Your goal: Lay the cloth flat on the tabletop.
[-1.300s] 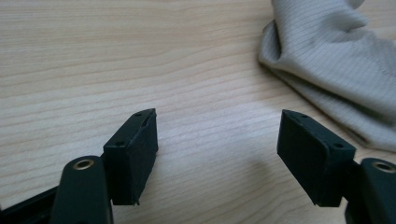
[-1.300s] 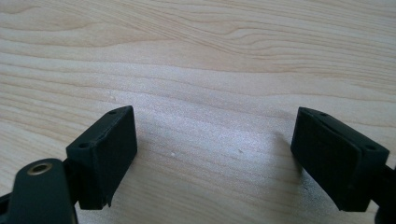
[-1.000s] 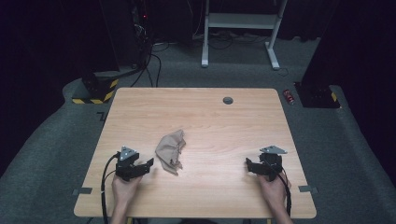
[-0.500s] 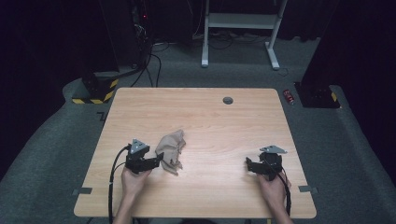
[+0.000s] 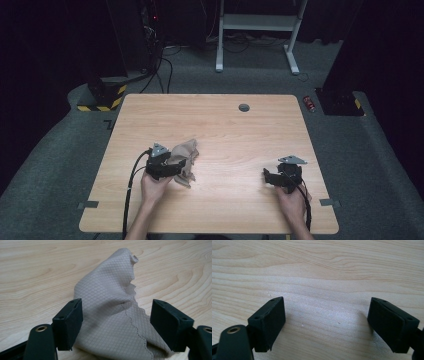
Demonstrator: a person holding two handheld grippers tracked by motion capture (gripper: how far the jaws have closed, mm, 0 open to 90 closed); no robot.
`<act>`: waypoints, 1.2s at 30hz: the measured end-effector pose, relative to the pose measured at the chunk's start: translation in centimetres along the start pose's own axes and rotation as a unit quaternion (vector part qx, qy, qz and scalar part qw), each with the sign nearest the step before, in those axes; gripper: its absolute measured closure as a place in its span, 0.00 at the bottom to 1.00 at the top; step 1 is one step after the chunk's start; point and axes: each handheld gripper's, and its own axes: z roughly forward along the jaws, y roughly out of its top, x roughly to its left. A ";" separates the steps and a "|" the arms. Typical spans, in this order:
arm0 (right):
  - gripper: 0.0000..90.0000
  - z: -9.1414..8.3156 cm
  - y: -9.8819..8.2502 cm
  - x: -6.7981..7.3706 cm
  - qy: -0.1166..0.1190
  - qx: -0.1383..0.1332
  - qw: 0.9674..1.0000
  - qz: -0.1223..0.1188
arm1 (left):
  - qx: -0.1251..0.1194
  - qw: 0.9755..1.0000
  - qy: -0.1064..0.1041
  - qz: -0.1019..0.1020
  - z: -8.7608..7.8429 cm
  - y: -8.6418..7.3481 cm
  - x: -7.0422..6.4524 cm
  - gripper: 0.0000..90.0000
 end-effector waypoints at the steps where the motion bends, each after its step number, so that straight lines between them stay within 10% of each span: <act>1: 0.16 0.0 0.0 0.0 0.000 0.000 1.000 0.000 | 0.001 1.000 -0.001 -0.004 0.3 0.0 0.0 0.30; 12: 0.16 0.0 0.0 0.0 0.000 0.000 1.000 0.000 | 0.020 1.000 0.010 -0.017 2.7 -0.4 -0.4 0.30; 24: 0.16 0.0 0.0 0.0 0.000 0.000 1.000 0.000 | 0.034 0.996 0.074 0.047 3.7 -0.6 -1.5 0.41; 29: 0.16 0.0 0.0 0.1 -0.002 0.000 1.000 0.003 | 0.034 0.996 0.068 0.051 3.7 -0.6 -1.5 0.45; 36: 0.16 0.0 0.0 0.1 -0.002 0.001 1.000 0.005 | 0.026 0.995 0.067 0.061 3.7 -0.6 -1.5 0.74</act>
